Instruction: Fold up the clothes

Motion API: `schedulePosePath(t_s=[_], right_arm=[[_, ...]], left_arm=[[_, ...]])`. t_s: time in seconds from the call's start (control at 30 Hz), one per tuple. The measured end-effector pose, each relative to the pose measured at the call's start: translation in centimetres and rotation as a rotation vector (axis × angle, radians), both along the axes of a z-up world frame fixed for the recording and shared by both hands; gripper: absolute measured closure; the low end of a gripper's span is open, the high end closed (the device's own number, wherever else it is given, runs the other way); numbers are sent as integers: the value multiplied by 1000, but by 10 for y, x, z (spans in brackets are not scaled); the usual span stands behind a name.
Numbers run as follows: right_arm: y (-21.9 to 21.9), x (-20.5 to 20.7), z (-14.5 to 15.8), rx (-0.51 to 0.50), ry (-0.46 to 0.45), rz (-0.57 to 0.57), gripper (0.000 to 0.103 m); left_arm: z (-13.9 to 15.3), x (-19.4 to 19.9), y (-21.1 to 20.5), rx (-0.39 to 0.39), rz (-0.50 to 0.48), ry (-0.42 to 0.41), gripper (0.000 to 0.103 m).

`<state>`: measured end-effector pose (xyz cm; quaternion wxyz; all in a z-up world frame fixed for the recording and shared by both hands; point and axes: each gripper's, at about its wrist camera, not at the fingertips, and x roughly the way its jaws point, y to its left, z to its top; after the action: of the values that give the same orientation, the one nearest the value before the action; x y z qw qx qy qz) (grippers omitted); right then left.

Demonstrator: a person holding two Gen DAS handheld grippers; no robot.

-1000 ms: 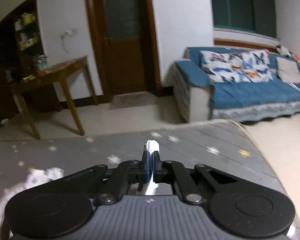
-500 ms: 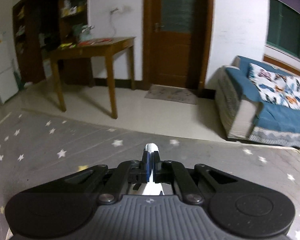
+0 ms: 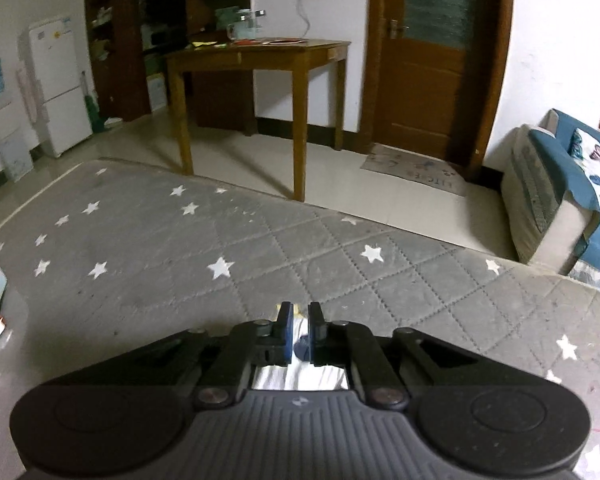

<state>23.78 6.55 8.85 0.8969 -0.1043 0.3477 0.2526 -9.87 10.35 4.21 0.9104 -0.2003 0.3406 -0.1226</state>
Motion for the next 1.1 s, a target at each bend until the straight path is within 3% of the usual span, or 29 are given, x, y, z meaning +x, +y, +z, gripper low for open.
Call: schedulePosePath(t_s=[0.23, 0.43, 0.6, 0.83, 0.93, 1.07, 1.1], right_arm=[[-65, -32, 26, -40, -3, 56, 91], [-148, -70, 10, -50, 100, 44, 88], [-200, -106, -15, 42, 202, 61, 85], [-218, -124, -35, 183, 226, 83, 85], [-224, -125, -36, 255, 225, 83, 85], [-229, -128, -38, 299, 226, 90, 85], [-230, -129, -39, 307, 227, 91, 85]], left_arm=[[-1, 3, -2, 3, -16, -5, 91], [3, 7, -6, 4, -14, -23, 91], [2, 10, -7, 10, 8, -4, 91], [3, 7, -13, 76, 42, 30, 90], [6, 5, -15, 103, 58, 38, 85], [17, 0, -16, 165, 82, 7, 65], [21, -1, -16, 191, 90, -6, 64]])
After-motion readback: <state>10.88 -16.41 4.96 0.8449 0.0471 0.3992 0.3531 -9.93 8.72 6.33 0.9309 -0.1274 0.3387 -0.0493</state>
